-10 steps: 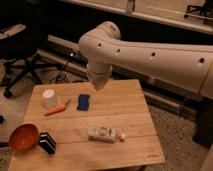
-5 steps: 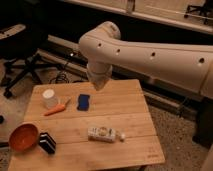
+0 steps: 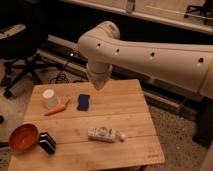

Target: Place the ceramic cup over the eraser

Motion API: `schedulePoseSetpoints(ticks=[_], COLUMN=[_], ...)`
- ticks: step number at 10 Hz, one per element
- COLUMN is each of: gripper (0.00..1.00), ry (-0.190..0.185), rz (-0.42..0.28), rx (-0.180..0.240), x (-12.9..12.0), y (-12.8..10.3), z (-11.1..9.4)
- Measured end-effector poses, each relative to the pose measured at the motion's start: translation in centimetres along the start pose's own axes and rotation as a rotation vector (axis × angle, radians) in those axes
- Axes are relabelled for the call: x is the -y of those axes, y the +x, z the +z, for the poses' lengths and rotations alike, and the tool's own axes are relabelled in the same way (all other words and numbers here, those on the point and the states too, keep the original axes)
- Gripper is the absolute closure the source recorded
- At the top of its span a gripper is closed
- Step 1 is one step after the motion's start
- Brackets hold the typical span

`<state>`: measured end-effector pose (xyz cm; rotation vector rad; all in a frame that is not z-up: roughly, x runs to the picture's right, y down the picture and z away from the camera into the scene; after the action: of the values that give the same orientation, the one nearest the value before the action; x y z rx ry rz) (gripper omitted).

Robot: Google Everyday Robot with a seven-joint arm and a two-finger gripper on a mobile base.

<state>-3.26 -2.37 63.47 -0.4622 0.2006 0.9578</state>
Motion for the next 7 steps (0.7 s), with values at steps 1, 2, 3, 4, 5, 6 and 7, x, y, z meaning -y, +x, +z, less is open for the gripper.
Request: schedulePoseSetpoints(ticks=[1, 2, 3, 4, 5, 6, 7], gripper=[0.96, 0.96, 0.96, 0.96, 0.96, 0.99, 1.0], ry=[0.022, 0.05, 0.06, 0.064, 0.06, 0.043, 0.032], rz=[-0.022, -0.055, -0.074, -0.086, -0.098, -0.118, -0.125], rx=[-0.008, -0.024, -0.033, -0.039, -0.043, -0.038, -0.024], x=[0.1, 0.0, -0.3, -0.4, -0.7, -1.4, -1.6], y=[-1.0, -2.6, -4.1, -5.3, -6.6, -9.0, -10.1], z=[-0.1, 0.0, 0.2, 0.6, 1.3, 2.9, 3.6])
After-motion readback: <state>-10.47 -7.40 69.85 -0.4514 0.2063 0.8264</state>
